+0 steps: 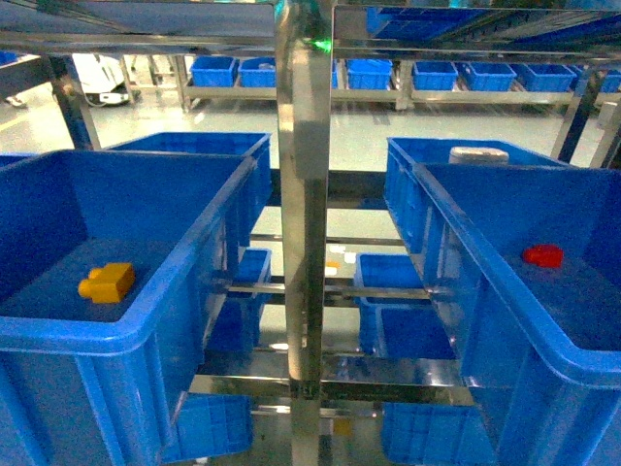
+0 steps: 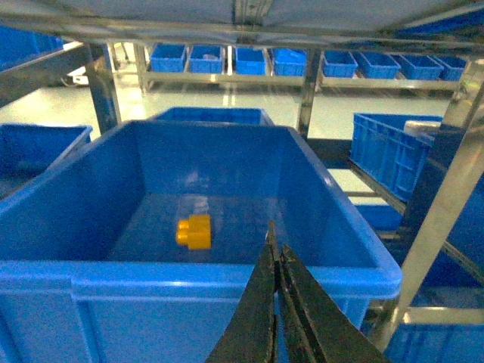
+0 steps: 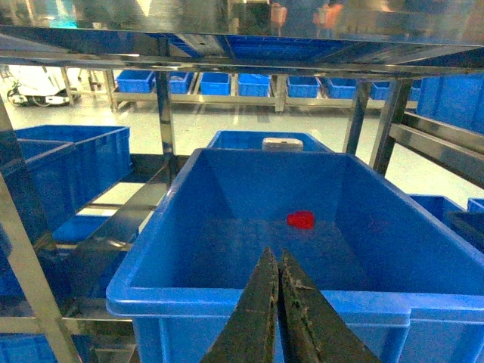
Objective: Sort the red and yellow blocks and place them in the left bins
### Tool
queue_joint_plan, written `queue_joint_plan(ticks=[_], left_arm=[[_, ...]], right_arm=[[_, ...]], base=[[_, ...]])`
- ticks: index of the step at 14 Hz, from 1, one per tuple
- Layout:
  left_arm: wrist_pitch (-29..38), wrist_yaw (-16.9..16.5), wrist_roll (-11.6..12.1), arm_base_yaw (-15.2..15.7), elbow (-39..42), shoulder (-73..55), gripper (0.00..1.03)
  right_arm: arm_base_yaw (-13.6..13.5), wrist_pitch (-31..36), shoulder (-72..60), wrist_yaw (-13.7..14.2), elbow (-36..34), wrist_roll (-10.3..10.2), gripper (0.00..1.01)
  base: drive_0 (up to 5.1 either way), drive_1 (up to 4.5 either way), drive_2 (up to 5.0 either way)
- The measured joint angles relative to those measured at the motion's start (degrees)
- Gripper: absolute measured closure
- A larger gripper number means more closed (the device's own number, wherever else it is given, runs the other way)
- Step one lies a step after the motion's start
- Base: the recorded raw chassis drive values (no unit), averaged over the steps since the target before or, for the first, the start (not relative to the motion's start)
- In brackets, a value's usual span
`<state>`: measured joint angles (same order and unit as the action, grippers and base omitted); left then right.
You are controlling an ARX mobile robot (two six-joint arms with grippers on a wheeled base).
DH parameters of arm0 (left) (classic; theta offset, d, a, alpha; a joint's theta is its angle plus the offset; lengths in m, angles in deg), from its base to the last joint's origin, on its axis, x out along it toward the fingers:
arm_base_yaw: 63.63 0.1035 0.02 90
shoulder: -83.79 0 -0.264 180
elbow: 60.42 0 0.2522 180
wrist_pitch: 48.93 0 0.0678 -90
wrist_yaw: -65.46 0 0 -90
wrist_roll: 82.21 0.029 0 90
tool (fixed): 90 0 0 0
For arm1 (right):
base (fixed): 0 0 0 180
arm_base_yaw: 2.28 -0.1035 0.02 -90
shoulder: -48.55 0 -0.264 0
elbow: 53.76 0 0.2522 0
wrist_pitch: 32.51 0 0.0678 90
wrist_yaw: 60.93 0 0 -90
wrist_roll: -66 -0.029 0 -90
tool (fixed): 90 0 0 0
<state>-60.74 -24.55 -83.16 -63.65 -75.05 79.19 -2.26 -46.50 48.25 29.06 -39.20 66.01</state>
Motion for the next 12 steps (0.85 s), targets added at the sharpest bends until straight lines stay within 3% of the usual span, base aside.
queue_joint_plan(ticks=[5,6,12], left_arm=[[-2.29,0.02,0.13,0.00,0.00,4.02,1.01],[-2.23,0.04,0.13,0.00,0.00,4.02,0.97],[-2.21,0.07,0.13,0.00,0.00,4.02,0.20]], right_arm=[[0.00,-0.02,0.00,0.00,0.00,-0.02,0.99],[0.00,0.00,0.00,0.00,0.00,0.00,0.96],[0.00,-0.02,0.00,0.00,0.00,0.00,0.17]], base=[[0.0,0.00,0.0],[0.0,0.00,0.0],[0.0,0.00,0.0]])
